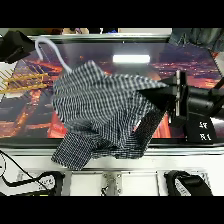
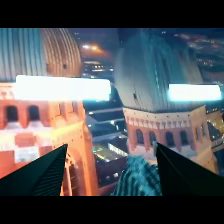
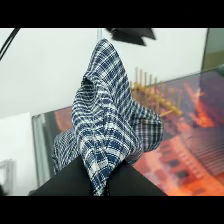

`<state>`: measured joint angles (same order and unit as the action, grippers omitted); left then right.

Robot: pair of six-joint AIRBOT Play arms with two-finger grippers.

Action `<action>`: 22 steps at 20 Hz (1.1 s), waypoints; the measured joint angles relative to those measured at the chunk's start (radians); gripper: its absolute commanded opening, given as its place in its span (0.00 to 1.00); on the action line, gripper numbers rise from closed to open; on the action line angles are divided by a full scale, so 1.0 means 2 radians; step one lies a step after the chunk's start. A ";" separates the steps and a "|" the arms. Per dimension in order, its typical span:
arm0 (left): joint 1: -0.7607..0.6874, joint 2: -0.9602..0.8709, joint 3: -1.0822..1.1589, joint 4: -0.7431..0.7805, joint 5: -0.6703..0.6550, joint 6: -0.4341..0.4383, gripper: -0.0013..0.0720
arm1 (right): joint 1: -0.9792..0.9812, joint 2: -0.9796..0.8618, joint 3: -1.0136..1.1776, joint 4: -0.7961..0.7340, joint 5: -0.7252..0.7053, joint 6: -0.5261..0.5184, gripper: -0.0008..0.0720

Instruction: Fold the clothes and pants, and hang the long-sleeved shirts on hangers.

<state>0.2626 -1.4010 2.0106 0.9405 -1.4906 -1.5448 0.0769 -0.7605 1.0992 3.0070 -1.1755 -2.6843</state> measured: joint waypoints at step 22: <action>-0.135 0.014 0.000 0.005 0.000 0.025 0.04 | -0.206 0.040 0.034 -0.039 0.495 -0.117 0.03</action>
<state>-0.0074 -1.3720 2.0106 0.9508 -1.4914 -1.4948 -0.3347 -0.6804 1.1664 2.9295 -0.1864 -2.9185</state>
